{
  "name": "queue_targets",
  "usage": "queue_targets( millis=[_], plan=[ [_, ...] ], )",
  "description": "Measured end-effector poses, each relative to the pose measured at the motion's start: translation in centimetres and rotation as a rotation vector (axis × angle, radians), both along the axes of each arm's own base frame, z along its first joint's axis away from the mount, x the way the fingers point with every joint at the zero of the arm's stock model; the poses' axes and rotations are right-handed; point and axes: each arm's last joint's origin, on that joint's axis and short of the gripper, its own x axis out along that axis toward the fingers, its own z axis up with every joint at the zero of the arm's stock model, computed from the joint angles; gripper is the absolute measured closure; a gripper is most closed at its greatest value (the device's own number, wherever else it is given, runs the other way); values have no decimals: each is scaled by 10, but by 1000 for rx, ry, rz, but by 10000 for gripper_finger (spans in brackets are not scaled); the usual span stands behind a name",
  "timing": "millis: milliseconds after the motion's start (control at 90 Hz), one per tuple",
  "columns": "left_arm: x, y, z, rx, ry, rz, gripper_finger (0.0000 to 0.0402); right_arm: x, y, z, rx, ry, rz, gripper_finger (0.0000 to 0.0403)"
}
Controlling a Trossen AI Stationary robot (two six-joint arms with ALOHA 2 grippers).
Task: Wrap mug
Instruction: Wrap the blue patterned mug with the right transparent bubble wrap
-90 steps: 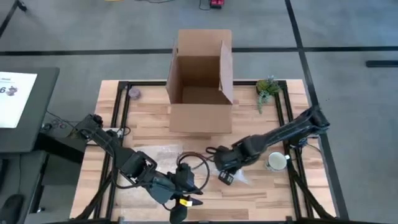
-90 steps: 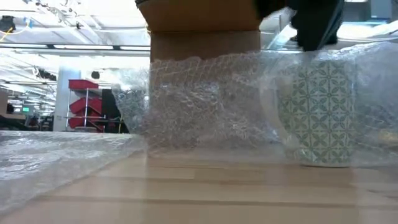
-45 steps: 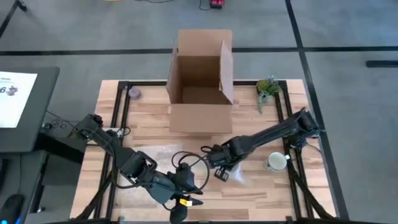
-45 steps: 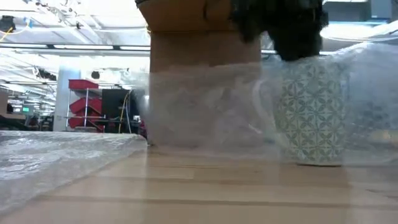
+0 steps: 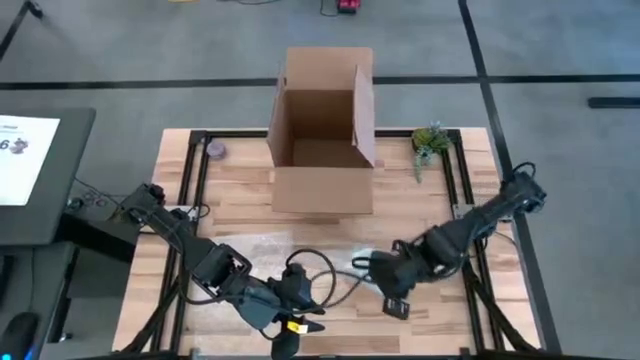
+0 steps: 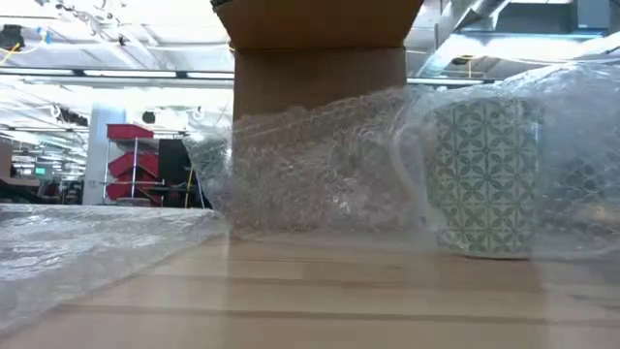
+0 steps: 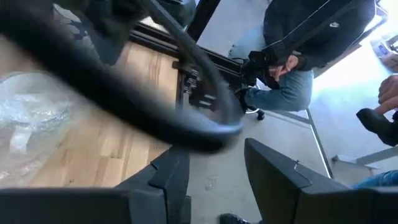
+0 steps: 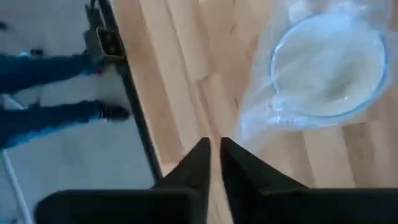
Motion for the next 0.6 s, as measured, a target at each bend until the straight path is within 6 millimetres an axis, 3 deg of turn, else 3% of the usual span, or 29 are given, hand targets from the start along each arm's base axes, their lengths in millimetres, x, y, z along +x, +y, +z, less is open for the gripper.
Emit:
queue_targets(
  millis=[156,378,600],
  plan=[
    [0,0,0,1,-1,2,268,23,-17,-17,-122,-16,-173,316],
    [0,0,0,-11,4,10,268,56,-40,-54,-154,107,-185,394],
    [0,-1,-1,-18,10,14,268,75,-37,-94,-127,230,-102,402]
  ],
)
